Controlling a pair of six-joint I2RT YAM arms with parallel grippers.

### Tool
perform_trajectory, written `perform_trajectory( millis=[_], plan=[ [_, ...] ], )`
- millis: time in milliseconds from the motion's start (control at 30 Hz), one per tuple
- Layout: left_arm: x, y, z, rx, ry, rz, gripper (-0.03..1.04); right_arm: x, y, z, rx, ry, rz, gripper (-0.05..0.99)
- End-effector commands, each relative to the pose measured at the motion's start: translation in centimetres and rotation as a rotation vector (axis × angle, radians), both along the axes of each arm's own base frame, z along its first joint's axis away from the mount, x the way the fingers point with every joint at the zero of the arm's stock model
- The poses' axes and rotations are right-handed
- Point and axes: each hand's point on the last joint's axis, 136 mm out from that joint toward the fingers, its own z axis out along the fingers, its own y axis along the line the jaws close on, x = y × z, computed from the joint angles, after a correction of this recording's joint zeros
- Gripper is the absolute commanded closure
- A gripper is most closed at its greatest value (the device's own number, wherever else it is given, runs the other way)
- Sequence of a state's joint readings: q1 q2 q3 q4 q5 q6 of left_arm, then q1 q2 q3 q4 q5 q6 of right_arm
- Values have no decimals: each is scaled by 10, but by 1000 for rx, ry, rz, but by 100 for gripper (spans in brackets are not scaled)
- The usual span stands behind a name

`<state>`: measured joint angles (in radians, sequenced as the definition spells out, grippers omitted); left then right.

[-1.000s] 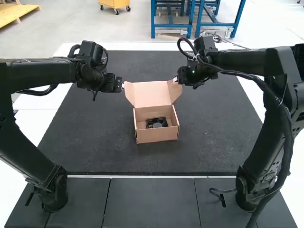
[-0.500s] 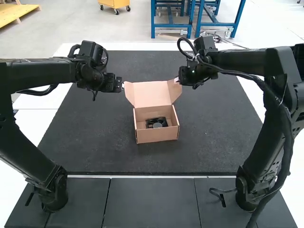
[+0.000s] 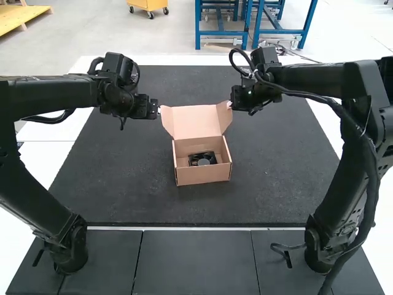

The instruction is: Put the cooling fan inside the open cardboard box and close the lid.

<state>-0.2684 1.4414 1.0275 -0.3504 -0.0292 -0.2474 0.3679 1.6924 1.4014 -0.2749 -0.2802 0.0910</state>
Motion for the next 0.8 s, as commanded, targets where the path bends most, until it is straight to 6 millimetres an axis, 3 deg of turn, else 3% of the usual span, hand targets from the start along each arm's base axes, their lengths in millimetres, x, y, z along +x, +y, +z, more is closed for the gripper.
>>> perform_trajectory(
  millis=[0, 367, 767],
  plan=[
    [7, -8, 14, -10, -32, -25, 5, 1, 4, 7, 29, 0, 8, 84],
    [6, -20, 22, -51, -35, -69, 5, -3, 6, 3, 49, 27, 9, 95],
    [-3, -39, 21, -86, -8, -127, 5, -17, 2, -8, 42, 64, 9, 96]
  ],
)
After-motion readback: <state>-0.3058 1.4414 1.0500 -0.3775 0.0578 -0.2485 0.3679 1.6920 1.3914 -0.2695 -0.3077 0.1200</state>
